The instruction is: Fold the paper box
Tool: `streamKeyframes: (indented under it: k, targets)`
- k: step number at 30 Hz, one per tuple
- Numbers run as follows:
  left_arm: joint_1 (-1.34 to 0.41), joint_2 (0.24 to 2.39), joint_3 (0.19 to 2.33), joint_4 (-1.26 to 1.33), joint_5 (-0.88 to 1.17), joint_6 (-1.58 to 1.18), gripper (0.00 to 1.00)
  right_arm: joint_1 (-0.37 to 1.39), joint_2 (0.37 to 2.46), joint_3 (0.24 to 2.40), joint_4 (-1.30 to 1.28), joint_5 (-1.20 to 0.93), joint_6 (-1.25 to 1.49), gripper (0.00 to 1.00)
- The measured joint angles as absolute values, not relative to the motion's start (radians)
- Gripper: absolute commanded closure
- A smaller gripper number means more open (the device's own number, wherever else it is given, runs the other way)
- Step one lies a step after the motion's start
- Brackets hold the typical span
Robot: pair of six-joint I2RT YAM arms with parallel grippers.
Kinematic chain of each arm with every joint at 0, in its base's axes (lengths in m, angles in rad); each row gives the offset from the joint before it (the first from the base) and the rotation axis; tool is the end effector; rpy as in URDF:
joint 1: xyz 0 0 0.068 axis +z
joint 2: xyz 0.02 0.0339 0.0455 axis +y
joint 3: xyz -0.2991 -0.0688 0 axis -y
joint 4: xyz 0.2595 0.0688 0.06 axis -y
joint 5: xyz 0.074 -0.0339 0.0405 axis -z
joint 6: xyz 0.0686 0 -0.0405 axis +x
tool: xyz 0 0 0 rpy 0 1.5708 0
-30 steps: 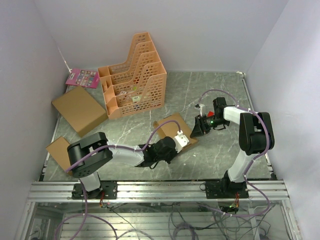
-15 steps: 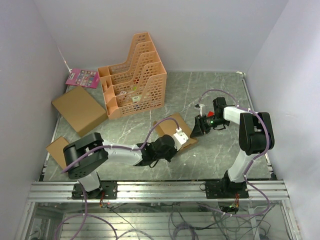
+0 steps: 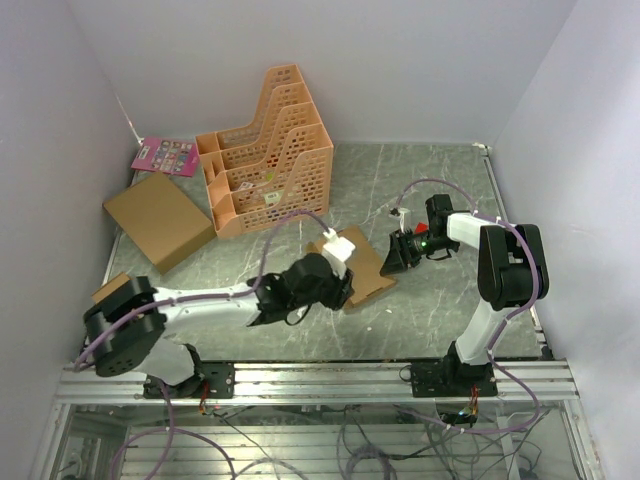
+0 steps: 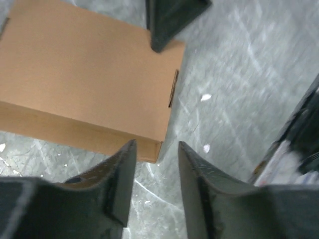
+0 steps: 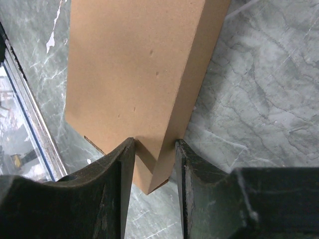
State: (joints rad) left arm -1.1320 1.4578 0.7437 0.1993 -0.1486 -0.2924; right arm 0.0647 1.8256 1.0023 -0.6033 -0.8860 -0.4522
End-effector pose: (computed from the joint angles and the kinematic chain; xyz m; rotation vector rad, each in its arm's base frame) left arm 0.1558 -0.3081 0.2162 0.7936 2.0079 -0.7006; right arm 0.3285 0.0745 0.1372 -0.7490 2.4855 1.1718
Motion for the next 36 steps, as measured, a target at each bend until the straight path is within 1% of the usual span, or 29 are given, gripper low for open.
streamKeyframes:
  k: [3,5,6,9,11,17,23,27,33,36]
  targets:
    - [-1.052,1.356,0.712,0.213,-0.118,-0.420,0.27,0.065,1.826,1.002,-0.603,-0.886,-0.452,0.63]
    - [-1.001,1.290,0.661,0.249,-0.100,-0.511,0.20,0.065,1.826,1.002,-0.603,-0.886,-0.452,0.63]
    - [-0.979,1.260,0.629,0.265,-0.096,-0.558,0.19,0.065,1.826,1.002,-0.603,-0.886,-0.452,0.63]
    - [-0.942,1.174,0.505,0.320,-0.095,-0.717,0.18,0.065,1.826,1.002,-0.604,-0.886,-0.452,0.63]
    - [-0.942,1.156,0.451,0.342,-0.095,-0.802,0.18,0.065,1.826,1.002,-0.603,-0.885,-0.452,0.63]
    - [-0.968,1.227,0.364,0.463,-0.112,-1.007,0.16,0.065,1.826,1.003,-0.603,-0.885,-0.452,0.63]
    - [-1.046,1.398,0.355,0.603,-0.170,-1.118,0.13,0.065,1.826,1.003,-0.603,-0.884,-0.452,0.63]
    - [-1.063,1.509,0.355,0.708,-0.202,-1.170,0.13,0.065,1.826,1.003,-0.603,-0.884,-0.452,0.63]
    - [-1.119,1.601,0.400,0.752,-0.267,-1.282,0.17,0.065,1.826,1.003,-0.603,-0.884,-0.452,0.63]
    - [-1.148,1.635,0.426,0.743,-0.304,-1.367,0.21,0.065,1.826,1.003,-0.603,-0.884,-0.452,0.63]
